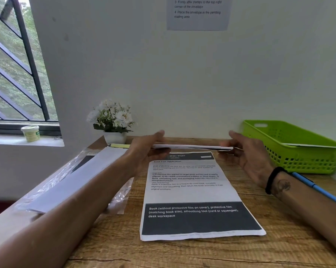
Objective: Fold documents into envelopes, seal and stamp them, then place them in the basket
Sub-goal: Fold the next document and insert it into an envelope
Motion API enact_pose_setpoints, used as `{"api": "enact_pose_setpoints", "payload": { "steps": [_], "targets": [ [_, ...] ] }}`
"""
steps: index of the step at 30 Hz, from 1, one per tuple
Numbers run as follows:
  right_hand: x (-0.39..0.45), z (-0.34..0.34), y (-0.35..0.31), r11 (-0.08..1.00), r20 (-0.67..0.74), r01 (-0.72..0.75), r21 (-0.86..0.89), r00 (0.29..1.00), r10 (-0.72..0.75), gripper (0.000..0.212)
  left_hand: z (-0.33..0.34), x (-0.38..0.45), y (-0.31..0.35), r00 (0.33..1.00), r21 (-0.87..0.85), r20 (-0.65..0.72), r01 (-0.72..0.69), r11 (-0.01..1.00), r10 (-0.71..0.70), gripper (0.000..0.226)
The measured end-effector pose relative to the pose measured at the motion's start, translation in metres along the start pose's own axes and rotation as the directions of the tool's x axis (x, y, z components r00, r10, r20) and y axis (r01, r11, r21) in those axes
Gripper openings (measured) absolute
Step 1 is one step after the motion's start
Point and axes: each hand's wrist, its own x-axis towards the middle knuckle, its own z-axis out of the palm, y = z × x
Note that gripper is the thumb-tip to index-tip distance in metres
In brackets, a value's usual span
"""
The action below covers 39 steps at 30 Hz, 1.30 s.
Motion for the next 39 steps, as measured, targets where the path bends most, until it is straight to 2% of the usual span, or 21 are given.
{"api": "enact_pose_setpoints", "payload": {
  "steps": [3, 6, 7, 9, 11, 13, 15, 18, 22, 25, 27, 32, 36, 39],
  "targets": [
    [-0.001, -0.004, 0.007, 0.942, -0.010, 0.167, -0.291, 0.984, -0.178, 0.006, -0.001, -0.002, -0.002, 0.995, 0.145, 0.010, -0.098, 0.985, 0.098, 0.035],
    [-0.004, -0.006, 0.008, 0.900, 0.040, 0.244, -0.362, 0.968, -0.246, 0.025, -0.003, 0.000, -0.004, 0.981, 0.305, -0.002, -0.186, 0.934, 0.196, 0.055],
    [-0.004, -0.005, 0.006, 0.885, 0.057, 0.272, -0.377, 0.961, -0.271, 0.029, -0.004, 0.000, -0.005, 0.960, 0.416, 0.002, -0.254, 0.873, 0.279, 0.060],
    [-0.005, -0.005, 0.005, 0.825, 0.095, 0.343, -0.449, 0.936, -0.338, 0.033, -0.005, 0.002, -0.008, 0.876, 0.625, 0.083, -0.418, 0.659, 0.476, 0.064],
    [-0.006, -0.004, 0.005, 0.721, 0.138, 0.424, -0.547, 0.896, -0.422, 0.036, -0.004, 0.002, -0.012, 0.753, 0.714, 0.213, -0.555, 0.427, 0.622, 0.057],
    [-0.010, -0.003, 0.005, 0.601, 0.193, 0.496, -0.627, 0.846, -0.497, 0.035, 0.001, -0.001, -0.013, 0.623, 0.749, 0.335, -0.631, 0.202, 0.707, 0.043],
    [-0.012, -0.002, 0.005, 0.465, 0.253, 0.559, -0.686, 0.783, -0.568, 0.030, 0.007, -0.005, -0.013, 0.534, 0.741, 0.419, -0.668, 0.063, 0.734, 0.026],
    [-0.014, 0.001, 0.006, 0.316, 0.338, 0.626, -0.713, 0.701, -0.627, 0.019, 0.012, -0.007, -0.015, 0.456, 0.724, 0.491, -0.688, -0.056, 0.743, 0.016],
    [-0.021, 0.008, 0.012, 0.233, 0.427, 0.689, -0.686, 0.641, -0.637, 0.010, 0.017, -0.009, -0.019, 0.407, 0.704, 0.531, -0.700, -0.121, 0.743, 0.013],
    [-0.024, 0.014, 0.015, 0.088, 0.515, 0.731, -0.677, 0.556, -0.653, 0.007, 0.024, -0.014, -0.024, 0.376, 0.684, 0.573, -0.708, -0.174, 0.728, 0.014],
    [-0.025, 0.016, 0.015, 0.039, 0.546, 0.740, -0.671, 0.530, -0.649, 0.006, 0.028, -0.016, -0.026, 0.354, 0.672, 0.601, -0.709, -0.214, 0.716, 0.018],
    [-0.027, 0.020, 0.017, 0.059, 0.602, 0.789, -0.612, 0.512, -0.613, 0.013, 0.035, -0.021, -0.029, 0.315, 0.652, 0.641, -0.705, -0.280, 0.700, 0.026],
    [-0.027, 0.022, 0.016, 0.072, 0.615, 0.792, -0.607, 0.525, -0.588, 0.016, 0.035, -0.021, -0.028, 0.306, 0.656, 0.641, -0.695, -0.296, 0.704, 0.026],
    [-0.026, 0.022, 0.013, 0.062, 0.606, 0.785, -0.616, 0.523, -0.600, 0.011, 0.032, -0.017, -0.026, 0.319, 0.680, 0.623, -0.672, -0.293, 0.714, 0.024]
  ]
}}
